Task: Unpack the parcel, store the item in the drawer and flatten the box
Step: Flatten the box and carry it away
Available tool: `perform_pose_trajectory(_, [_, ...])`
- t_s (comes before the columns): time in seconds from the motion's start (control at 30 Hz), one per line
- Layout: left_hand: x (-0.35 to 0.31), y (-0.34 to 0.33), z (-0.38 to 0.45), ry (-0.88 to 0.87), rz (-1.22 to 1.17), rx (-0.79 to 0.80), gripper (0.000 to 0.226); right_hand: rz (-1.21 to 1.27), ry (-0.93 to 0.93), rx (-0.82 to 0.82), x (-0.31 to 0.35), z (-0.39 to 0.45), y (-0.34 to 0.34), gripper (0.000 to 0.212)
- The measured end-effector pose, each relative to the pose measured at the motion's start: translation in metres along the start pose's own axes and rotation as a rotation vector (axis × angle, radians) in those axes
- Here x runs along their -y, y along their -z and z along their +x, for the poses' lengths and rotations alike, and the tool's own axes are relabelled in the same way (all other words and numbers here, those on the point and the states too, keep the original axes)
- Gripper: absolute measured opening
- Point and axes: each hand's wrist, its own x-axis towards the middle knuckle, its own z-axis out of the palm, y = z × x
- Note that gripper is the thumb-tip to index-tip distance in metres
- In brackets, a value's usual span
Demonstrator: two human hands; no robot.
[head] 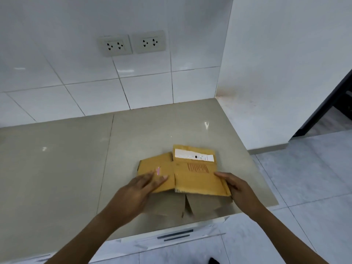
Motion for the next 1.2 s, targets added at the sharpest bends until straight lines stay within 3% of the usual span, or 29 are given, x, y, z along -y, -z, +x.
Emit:
perform_pose_trajectory(0.1, [-0.003, -0.02, -0.013, -0.015, 0.063, 0.037, 0.067, 0.251, -0.225, 0.057, -0.008, -0.004, 0.002, 0.027])
perform_pose_trajectory(0.17, [-0.005, -0.028, -0.016, -0.011, 0.103, 0.092, 0.062, 0.361, -0.329, 0.08, -0.01, -0.005, 0.001, 0.024])
perform_pose_trajectory(0.23, [-0.004, -0.038, -0.018, -0.018, 0.135, 0.148, 0.053, 0.07, -0.279, 0.089, -0.012, -0.003, -0.001, 0.024])
perform_pose_trajectory(0.4, [-0.008, -0.053, -0.022, 0.043, 0.163, 0.228, 0.055, -0.915, -0.133, 0.068, -0.009, 0.009, -0.027, 0.031])
perform_pose_trajectory(0.47, [-0.009, -0.054, -0.02, 0.066, 0.17, 0.244, 0.059, -1.061, -0.044, 0.063, -0.005, 0.016, -0.042, 0.037])
perform_pose_trajectory(0.63, [0.014, -0.051, 0.023, 0.151, 0.089, 0.344, 0.088, -1.046, 0.122, 0.188, 0.003, 0.038, -0.085, 0.06])
perform_pose_trajectory(0.77, [0.017, -0.063, 0.053, 0.166, 0.123, 0.563, 0.115, -1.119, 0.047, 0.263, -0.009, 0.046, -0.11, 0.08])
perform_pose_trajectory(0.83, [0.018, -0.072, 0.058, 0.186, 0.13, 0.588, 0.124, -1.163, 0.037, 0.246, -0.018, 0.049, -0.112, 0.083])
perform_pose_trajectory(1.2, [0.023, -0.082, 0.072, 0.263, 0.067, 0.743, 0.134, -1.136, -0.009, 0.327, -0.027, 0.057, -0.112, 0.084])
